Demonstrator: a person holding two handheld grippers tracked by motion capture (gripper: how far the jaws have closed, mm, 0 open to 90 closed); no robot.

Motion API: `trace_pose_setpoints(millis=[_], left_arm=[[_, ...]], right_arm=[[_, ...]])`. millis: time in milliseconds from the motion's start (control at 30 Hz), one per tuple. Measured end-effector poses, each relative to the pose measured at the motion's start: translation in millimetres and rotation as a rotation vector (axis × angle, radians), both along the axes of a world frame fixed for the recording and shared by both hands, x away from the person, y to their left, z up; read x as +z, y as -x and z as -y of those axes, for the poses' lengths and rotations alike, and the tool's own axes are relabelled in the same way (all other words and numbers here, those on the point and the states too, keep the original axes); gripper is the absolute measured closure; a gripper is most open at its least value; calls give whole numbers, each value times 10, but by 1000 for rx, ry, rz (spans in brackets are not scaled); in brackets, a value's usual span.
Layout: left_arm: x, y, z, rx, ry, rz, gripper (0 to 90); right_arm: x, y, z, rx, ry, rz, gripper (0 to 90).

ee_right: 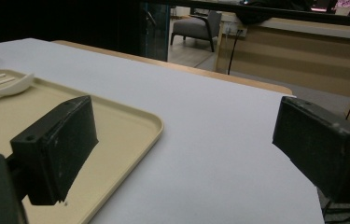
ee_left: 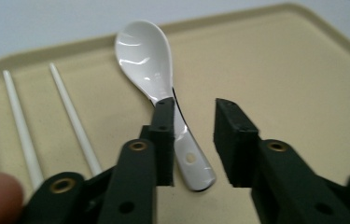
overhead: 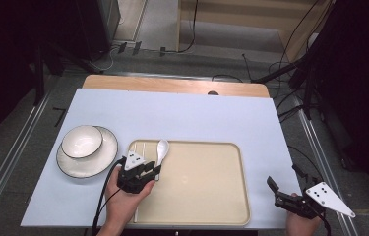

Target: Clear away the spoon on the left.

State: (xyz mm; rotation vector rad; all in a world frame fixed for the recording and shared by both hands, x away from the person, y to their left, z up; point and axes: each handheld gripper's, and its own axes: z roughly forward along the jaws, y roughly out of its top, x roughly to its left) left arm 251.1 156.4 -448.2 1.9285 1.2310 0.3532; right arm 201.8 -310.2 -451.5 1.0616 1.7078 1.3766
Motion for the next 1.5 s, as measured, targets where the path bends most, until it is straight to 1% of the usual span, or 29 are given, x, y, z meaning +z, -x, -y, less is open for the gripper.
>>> trace_pose_setpoints(millis=[33, 67, 100, 133, 167, 200, 233, 300, 333, 367, 433, 500, 567, 633, 700, 767, 800, 900, 933, 1167, 1500], left_arm=[[-1, -2, 3, 2, 0, -2, 594], [9, 0, -2, 5, 0, 5, 587], [26, 1, -8, 13, 0, 12, 611], [45, -3, -13, 16, 0, 17, 677], [64, -11, -19, 6, 6, 13, 744], [78, -24, -16, -10, 15, 4, 827], [88, -40, -3, -32, 11, -6, 900], [95, -94, 55, -84, 9, -40, 900], [95, -128, 92, -92, 12, -47, 900], [95, -174, 134, -96, 11, -57, 900], [86, -295, 243, -92, -12, -80, 900], [71, -426, 341, -103, -28, -121, 900], [60, -528, 422, -118, -53, -149, 900], [38, -611, 452, -112, -72, -172, 900], [5, -679, 431, -105, -76, -200, 900], [-11, -708, 394, -93, -89, -206, 900], [-15, -719, 373, -91, -82, -216, 900], [-17, -746, 307, -68, -73, -214, 900], [-18, -756, 287, -63, -65, -219, 900], [-32, -794, 210, -53, -65, -223, 900], [-49, -809, 159, -40, -62, -222, 900]], right_arm=[[0, 0, -1, -1, 1, -1, 64], [1, 1, -2, -2, 1, -2, 64], [1, 1, -3, -2, 1, -2, 64], [2, 4, -5, -2, -1, -4, 64], [2, 2, -3, -2, 1, 0, 64], [2, 1, -2, -2, 2, 0, 64], [2, 0, -2, -3, 0, 0, 64], [-1, -3, -5, -3, -3, -2, 64], [-2, -8, -8, 0, 0, -2, 64], [-4, -11, -16, 1, 0, -2, 64], [-3, -17, -35, 5, 5, -1, 64], [1, -15, -51, 10, 6, -1, 65], [4, -13, -53, 11, 12, 2, 64], [2, -9, -38, 10, 5, 2, 64], [-1, -8, -14, 3, -2, 3, 64], [-4, -7, 3, 2, -9, 3, 64], [-4, -5, 6, 1, -9, 4, 64], [1, -3, 6, 1, -8, 5, 64], [2, -3, 4, 1, -8, 5, 64], [8, 4, 1, 0, -8, 7, 65], [3, -3, -2, 2, -6, 4, 64]])
